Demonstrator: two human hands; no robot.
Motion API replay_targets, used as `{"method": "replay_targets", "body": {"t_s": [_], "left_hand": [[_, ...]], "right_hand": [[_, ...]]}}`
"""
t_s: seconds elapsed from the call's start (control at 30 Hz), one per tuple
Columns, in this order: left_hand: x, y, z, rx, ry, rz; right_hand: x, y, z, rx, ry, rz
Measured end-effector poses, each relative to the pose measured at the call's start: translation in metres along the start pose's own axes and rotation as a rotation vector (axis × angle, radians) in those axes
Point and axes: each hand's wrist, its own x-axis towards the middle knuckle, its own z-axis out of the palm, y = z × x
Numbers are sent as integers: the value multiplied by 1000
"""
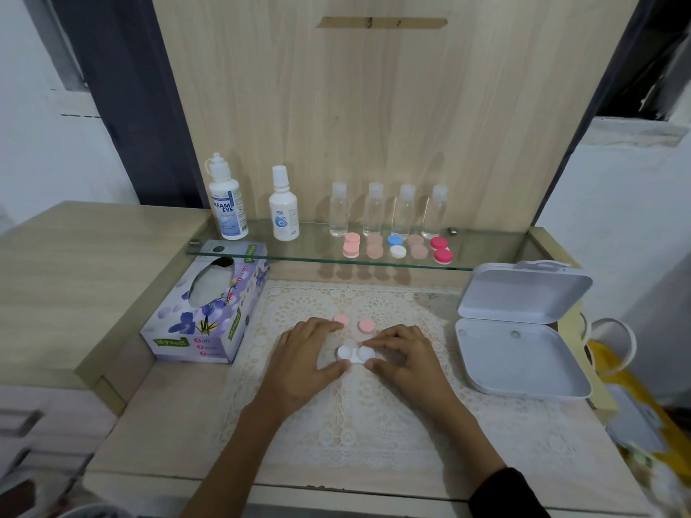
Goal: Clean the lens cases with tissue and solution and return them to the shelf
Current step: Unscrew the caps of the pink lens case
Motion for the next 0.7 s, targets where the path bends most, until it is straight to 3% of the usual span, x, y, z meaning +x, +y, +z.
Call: {"method": "replay_targets", "body": {"t_s": [0.13,0.3,0.47,0.7], "left_hand": [[-9,-2,3,177,5,-43],[-18,-1,5,355,-159,-134],[-18,-1,7,370,-177,-148],[-18,-4,5,202,-79,-156]], "right_hand": [[1,0,0,-20,10,-10],[0,-1,0,-33,12,-9],[1,-4,-1,-84,-7,0],[-1,-4,-1,-58,-8,4]]}}
